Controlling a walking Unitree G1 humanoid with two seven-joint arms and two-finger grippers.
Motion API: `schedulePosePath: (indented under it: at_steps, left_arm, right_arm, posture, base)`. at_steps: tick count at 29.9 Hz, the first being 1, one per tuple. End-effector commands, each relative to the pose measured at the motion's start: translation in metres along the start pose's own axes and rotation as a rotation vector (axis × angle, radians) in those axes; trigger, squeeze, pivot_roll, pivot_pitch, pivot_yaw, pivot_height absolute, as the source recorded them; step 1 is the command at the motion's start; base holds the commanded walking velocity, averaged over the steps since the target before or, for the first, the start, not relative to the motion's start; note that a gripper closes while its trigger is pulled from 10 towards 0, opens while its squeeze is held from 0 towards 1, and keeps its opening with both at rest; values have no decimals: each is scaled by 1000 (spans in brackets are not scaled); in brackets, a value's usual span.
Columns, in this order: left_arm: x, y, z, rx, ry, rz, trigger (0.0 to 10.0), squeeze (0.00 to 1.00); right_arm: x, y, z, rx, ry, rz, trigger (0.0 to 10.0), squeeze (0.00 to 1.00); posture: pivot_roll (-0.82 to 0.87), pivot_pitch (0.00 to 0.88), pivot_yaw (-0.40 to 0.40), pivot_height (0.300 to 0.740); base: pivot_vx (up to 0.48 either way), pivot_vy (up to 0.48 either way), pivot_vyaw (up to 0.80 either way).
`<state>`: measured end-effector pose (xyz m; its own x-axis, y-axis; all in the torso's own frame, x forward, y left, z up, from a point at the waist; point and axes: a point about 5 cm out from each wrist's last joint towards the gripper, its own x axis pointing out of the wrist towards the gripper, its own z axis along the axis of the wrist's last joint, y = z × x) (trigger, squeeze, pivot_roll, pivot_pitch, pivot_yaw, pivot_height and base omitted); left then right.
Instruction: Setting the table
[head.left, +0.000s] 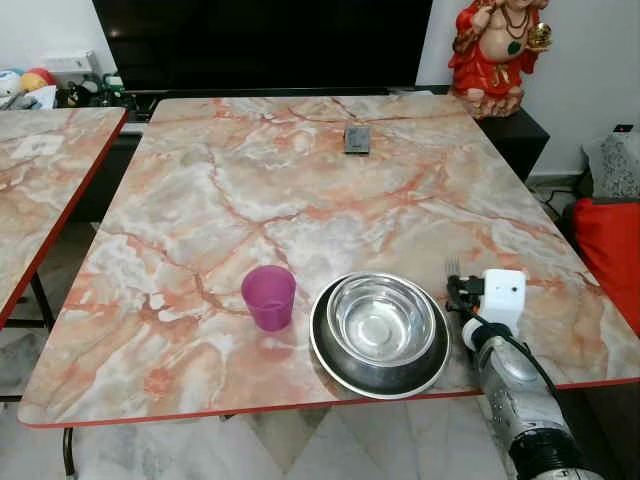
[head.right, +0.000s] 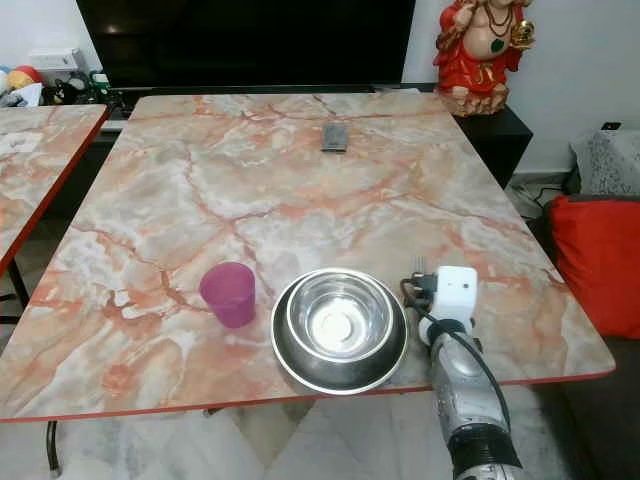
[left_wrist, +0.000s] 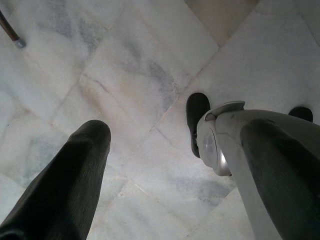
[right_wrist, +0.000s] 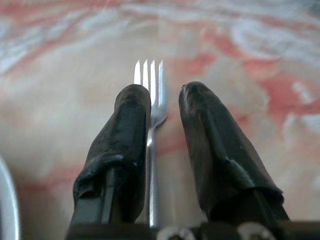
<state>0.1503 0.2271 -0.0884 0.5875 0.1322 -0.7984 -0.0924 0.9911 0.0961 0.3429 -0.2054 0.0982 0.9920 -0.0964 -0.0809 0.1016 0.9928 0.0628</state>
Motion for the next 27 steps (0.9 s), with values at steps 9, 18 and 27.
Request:
schedulePosePath:
  at_steps: [9, 18, 27]
  left_arm:
    - [-2, 0, -7, 8, 14, 0, 10000, 0]
    - [-3, 2, -10, 13, 24, 7, 10000, 0]
    - [-4, 4, -14, 6, 41, 8, 10000, 0]
  right_arm:
    - [-10, -7, 34, 9, -256, -80, 10000, 0]
    - [-23, -4, 41, 6, -333, -60, 10000, 0]
    - [-25, 4, 50, -12, -376, -30, 10000, 0]
  posture:
    - [1, 97, -9, 740]
    - [-8, 51, -11, 740]
    - [-7, 27, -14, 740]
  base:
    - [0, 0, 0]
    - [0, 0, 0]
    - [0, 0, 0]
